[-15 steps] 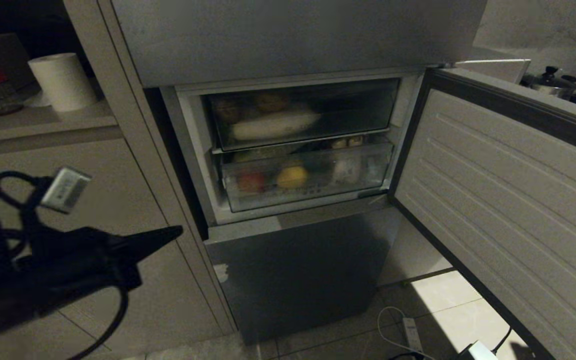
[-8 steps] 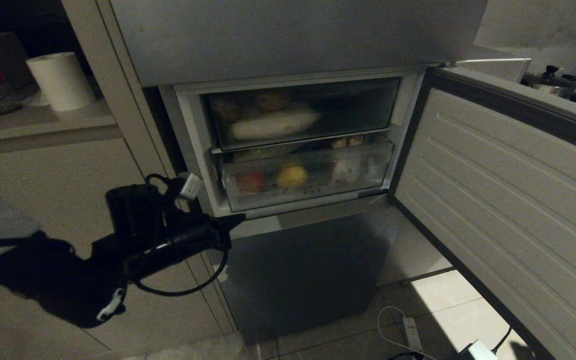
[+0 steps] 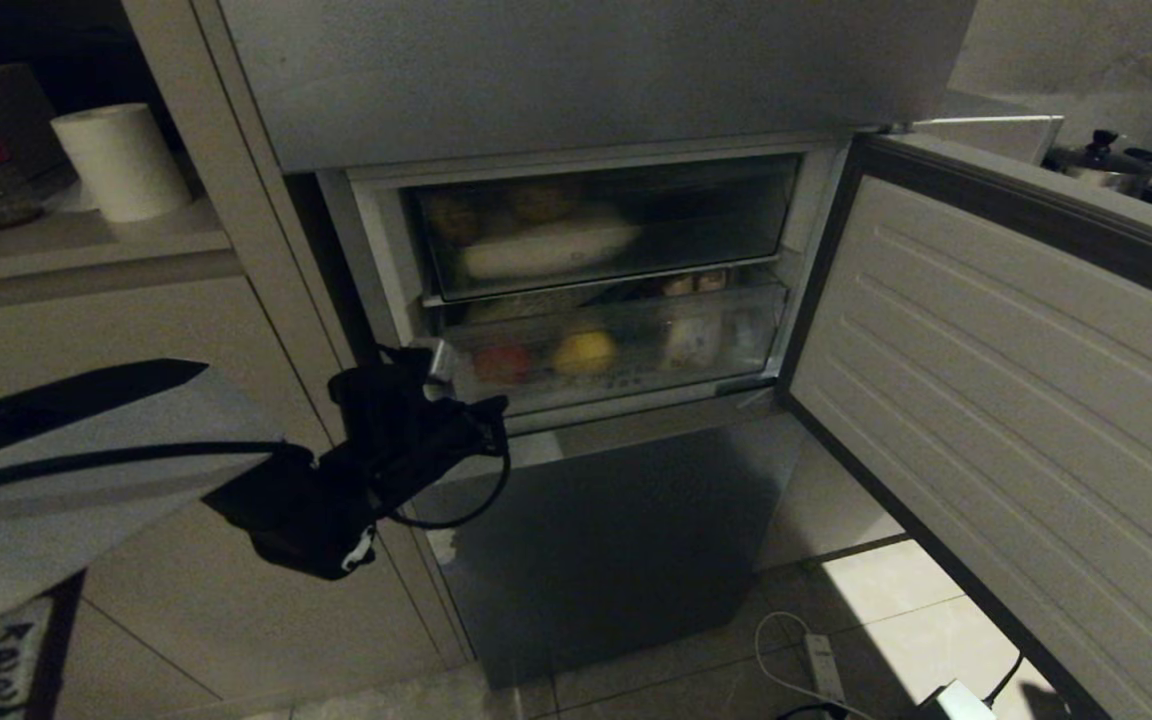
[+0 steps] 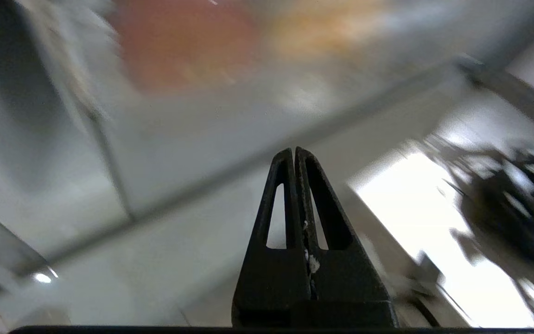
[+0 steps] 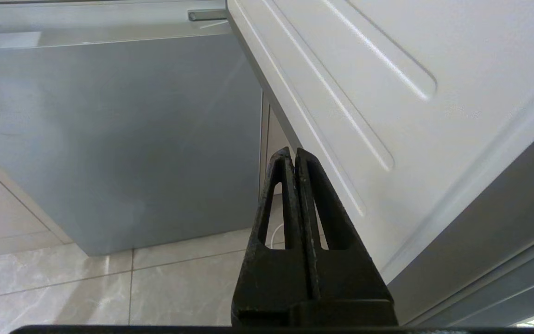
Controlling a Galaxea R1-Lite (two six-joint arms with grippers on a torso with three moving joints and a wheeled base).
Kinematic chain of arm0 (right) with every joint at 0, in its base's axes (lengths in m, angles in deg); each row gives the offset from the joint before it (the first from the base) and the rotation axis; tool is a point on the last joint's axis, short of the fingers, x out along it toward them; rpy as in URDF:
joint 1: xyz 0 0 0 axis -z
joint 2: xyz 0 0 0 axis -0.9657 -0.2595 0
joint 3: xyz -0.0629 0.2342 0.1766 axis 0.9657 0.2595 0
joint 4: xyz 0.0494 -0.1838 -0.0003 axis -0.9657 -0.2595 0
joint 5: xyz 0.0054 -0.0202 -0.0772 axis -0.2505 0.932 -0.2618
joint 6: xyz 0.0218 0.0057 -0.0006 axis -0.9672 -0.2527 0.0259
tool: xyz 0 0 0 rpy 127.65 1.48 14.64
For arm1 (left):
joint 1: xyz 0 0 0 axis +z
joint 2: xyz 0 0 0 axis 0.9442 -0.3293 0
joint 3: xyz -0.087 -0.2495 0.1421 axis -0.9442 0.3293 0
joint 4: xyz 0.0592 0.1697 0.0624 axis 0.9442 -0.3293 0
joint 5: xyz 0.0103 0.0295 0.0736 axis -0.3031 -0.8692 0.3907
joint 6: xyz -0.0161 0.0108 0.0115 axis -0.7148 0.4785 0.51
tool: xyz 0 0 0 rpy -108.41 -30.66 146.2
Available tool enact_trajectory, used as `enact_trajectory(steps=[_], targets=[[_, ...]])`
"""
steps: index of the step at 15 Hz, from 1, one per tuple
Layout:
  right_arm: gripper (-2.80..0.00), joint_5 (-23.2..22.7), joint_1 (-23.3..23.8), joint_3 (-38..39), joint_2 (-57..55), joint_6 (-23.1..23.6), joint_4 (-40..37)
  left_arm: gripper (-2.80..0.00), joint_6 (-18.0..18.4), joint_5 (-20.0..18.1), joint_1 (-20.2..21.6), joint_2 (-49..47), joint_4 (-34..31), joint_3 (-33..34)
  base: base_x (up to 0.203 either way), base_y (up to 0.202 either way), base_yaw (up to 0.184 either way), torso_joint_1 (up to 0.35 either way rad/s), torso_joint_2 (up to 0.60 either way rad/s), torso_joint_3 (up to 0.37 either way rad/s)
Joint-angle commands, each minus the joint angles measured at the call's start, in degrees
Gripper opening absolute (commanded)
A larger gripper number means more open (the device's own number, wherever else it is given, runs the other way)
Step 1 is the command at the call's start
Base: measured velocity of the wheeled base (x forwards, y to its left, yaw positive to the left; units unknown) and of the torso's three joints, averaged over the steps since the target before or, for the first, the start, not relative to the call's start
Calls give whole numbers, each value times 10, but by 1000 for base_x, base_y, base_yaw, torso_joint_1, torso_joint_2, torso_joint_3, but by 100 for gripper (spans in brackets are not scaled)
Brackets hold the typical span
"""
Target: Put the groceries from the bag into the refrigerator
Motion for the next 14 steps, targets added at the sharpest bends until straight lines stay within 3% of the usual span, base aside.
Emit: enact_trajectory(steps=[1,7,14], targets=[[-280,1,0,1,-1,1,0,-280,0,19,0,-55,6,-64,0,0,0,0,0,0],[-280,1,-1,1,-1,0,0,-280,1,46,3,-114,3,-198,0,0,0,0,0,0],[-280,1,-1,1,-1,1,1,-280,1,71,19,-155,-11,-295,0,0,0,0,0,0]])
